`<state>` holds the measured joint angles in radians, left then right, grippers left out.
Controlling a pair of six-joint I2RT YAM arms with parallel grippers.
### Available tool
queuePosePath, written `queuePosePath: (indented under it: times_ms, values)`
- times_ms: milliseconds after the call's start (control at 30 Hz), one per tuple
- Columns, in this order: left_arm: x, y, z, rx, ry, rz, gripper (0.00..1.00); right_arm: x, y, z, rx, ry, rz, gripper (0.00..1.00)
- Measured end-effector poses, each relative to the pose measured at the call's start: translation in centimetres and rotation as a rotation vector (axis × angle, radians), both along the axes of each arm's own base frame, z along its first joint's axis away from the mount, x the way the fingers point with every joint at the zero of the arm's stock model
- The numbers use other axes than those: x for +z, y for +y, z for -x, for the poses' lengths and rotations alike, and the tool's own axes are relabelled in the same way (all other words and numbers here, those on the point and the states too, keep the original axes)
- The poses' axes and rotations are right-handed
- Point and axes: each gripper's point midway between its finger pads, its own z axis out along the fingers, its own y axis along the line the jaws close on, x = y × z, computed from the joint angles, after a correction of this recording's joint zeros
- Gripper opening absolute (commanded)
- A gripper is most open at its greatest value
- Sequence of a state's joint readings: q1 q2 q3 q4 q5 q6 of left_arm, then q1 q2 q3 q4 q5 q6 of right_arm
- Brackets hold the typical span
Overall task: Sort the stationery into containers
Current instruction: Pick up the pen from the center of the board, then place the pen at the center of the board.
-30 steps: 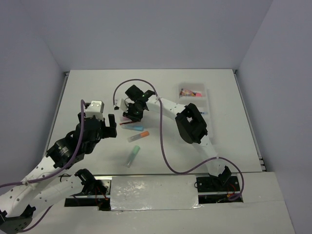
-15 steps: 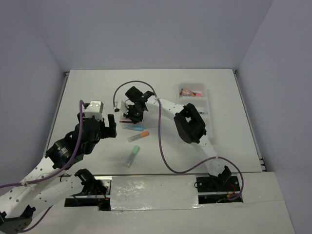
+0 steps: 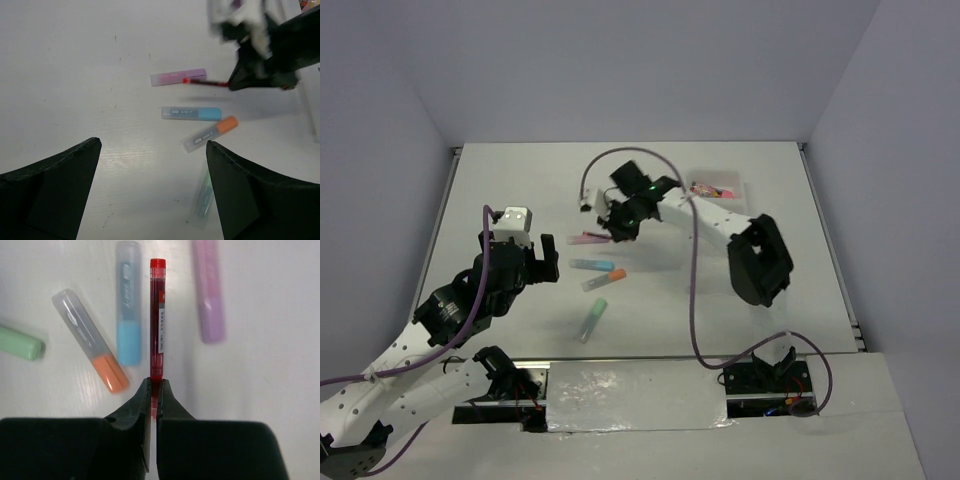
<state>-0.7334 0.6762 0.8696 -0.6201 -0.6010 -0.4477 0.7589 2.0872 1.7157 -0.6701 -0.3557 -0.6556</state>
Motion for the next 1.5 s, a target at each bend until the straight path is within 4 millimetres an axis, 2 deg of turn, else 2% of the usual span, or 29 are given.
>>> queuePosePath:
  times_ms: [67,100,200,300,367,400,733,900,967,1033,1133,1267,1300,1333,1500]
  values:
    - [0.0,0.0,0.0,0.0,0.0,0.0,0.99,3.3,-2.8,-1.6,-0.065,-0.039,-0.049,0.0]
    - [0.0,0.0,0.0,-0.001,0.0,0.001,0.99,4.9,-4.9,-2.7,-0.114,-0.071,-0.071,0.0]
    - [0.1,0.0,0.1,-0.005,-0.002,0.005,0.99,8.2,-12.5,-6.2,-0.299,-0.161,-0.09,0.0]
    - [0.1,0.0,0.1,-0.006,-0.003,0.006,0.99,8.2,-20.3,-8.2,-0.496,-0.205,-0.025,0.0]
    - [0.1,-0.1,0.1,-0.006,-0.003,0.006,0.99,7.4,-23.1,-8.7,-0.579,-0.207,0.04,0.0]
    - [0.1,-0.1,0.1,-0.006,-0.002,0.005,0.99,7.0,-23.8,-8.9,-0.605,-0.206,0.063,0.0]
    - [-0.2,-0.4,-0.1,-0.017,0.009,-0.001,0.99,5.7,-27.4,-9.5,-0.694,-0.213,0.159,0.0]
    - [-0.9,-0.9,-0.4,-0.025,0.032,-0.016,0.99,3.9,-28.5,-8.3,-0.705,-0.168,0.199,0.0]
    - [-1.2,-1.1,-0.5,-0.029,0.043,-0.023,0.99,3.7,-28.7,-8.1,-0.707,-0.16,0.209,0.0]
    - [-1.4,-1.1,-0.5,-0.031,0.049,-0.027,0.99,3.7,-28.7,-8.0,-0.707,-0.158,0.21,0.04]
    - [-1.4,-1.1,-0.5,-0.032,0.049,-0.028,0.99,3.6,-28.7,-7.9,-0.707,-0.155,0.212,0.15]
    - [-1.4,-1.1,-0.5,-0.031,0.049,-0.027,0.99,3.6,-28.8,-7.8,-0.71,-0.149,0.218,0.4]
    - [-1.4,-1.1,-0.5,-0.031,0.049,-0.027,0.99,3.5,-28.8,-7.6,-0.708,-0.145,0.222,0.63]
    - [-1.4,-1.1,-0.5,-0.031,0.05,-0.028,0.99,3.5,-28.9,-7.5,-0.711,-0.138,0.225,0.99]
    - [-1.5,-1.2,-0.5,-0.03,0.051,-0.029,0.99,4.0,-28.9,-7.1,-0.71,-0.124,0.23,1.0]
